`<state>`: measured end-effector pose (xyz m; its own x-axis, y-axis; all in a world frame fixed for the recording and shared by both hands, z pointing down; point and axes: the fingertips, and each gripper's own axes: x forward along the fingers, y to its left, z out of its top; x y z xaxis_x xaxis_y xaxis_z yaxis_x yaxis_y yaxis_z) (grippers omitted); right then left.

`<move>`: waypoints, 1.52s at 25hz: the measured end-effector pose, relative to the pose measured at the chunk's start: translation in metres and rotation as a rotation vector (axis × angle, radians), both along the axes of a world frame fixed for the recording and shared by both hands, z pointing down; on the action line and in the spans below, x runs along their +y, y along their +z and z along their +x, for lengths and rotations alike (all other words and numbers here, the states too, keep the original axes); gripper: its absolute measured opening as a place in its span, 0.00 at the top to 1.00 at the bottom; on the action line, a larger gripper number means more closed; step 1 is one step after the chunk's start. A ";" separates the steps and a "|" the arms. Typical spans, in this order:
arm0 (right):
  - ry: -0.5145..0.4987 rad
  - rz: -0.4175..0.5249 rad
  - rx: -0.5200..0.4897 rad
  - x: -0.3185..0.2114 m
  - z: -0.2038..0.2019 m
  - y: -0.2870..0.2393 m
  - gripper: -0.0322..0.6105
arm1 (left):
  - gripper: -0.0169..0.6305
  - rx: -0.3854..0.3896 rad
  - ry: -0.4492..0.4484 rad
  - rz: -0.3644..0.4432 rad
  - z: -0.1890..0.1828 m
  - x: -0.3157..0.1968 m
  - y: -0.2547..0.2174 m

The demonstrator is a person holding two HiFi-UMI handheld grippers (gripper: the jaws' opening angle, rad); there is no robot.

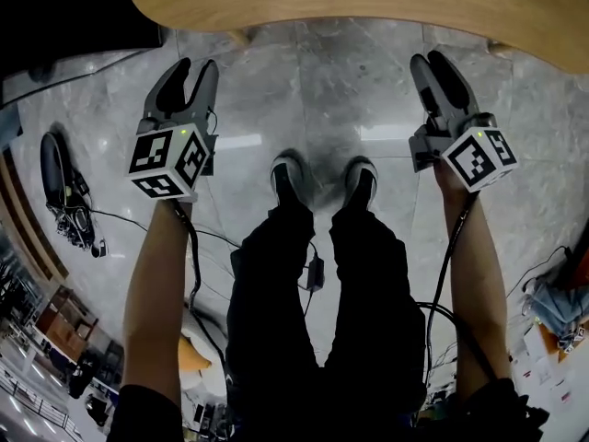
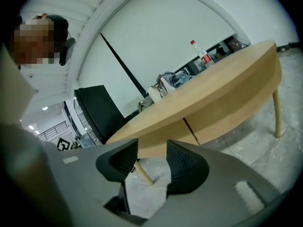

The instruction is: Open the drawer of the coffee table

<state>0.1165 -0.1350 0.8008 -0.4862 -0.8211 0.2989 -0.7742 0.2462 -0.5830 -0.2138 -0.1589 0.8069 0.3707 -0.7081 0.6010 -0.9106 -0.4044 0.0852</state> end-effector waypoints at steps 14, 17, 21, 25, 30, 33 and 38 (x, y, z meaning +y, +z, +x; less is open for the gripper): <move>-0.045 -0.016 -0.189 -0.072 -0.011 0.121 0.40 | 0.46 -0.030 0.077 0.023 -0.006 -0.067 0.071; -0.061 0.027 -0.218 -0.079 -0.016 0.121 0.34 | 0.46 -0.036 0.093 0.045 0.000 -0.066 0.070; -0.082 0.098 -0.261 -0.094 -0.019 0.109 0.29 | 0.46 -0.026 0.083 0.055 0.004 -0.075 0.072; -0.100 0.113 -0.273 -0.095 -0.024 0.103 0.29 | 0.46 -0.020 0.071 0.046 0.003 -0.076 0.073; -0.096 0.101 -0.269 -0.092 -0.025 0.102 0.30 | 0.46 -0.026 0.072 0.035 0.003 -0.074 0.071; -0.087 0.090 -0.271 -0.084 -0.025 0.102 0.30 | 0.46 -0.030 0.078 0.018 0.003 -0.064 0.072; -0.077 0.043 -0.274 -0.054 -0.027 0.109 0.32 | 0.46 -0.023 0.065 -0.040 0.001 -0.036 0.076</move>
